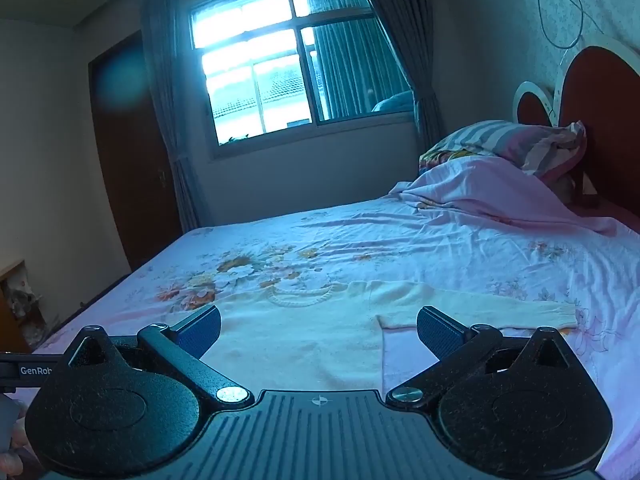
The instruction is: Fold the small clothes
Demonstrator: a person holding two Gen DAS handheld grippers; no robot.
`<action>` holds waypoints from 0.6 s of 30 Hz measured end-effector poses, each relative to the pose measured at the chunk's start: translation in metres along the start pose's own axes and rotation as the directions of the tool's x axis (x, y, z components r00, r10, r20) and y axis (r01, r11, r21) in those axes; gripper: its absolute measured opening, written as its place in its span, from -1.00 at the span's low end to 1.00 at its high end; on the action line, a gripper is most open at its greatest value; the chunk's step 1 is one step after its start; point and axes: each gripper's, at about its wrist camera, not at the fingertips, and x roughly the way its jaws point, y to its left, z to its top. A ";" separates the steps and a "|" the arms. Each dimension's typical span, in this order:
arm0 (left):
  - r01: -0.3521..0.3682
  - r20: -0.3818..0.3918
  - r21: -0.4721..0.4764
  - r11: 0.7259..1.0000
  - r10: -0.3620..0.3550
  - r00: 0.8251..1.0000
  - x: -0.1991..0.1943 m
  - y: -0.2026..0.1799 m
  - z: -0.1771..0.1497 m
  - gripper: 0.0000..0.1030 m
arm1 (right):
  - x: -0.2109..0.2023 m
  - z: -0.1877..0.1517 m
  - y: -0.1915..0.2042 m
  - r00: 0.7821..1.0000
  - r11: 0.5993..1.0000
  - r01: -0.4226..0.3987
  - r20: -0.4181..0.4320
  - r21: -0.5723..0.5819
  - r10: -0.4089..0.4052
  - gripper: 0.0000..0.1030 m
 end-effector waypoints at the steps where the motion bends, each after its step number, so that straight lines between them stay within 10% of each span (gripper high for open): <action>1: 0.001 -0.001 0.001 1.000 -0.001 1.000 0.000 0.000 0.000 0.97 | 0.000 -0.001 0.002 1.000 1.000 -0.002 0.000 -0.002 0.002 1.00; 18: 0.004 -0.007 0.001 1.000 -0.004 1.000 0.009 -0.002 -0.006 0.97 | 0.002 -0.003 0.002 1.000 1.000 -0.004 -0.001 -0.011 0.004 1.00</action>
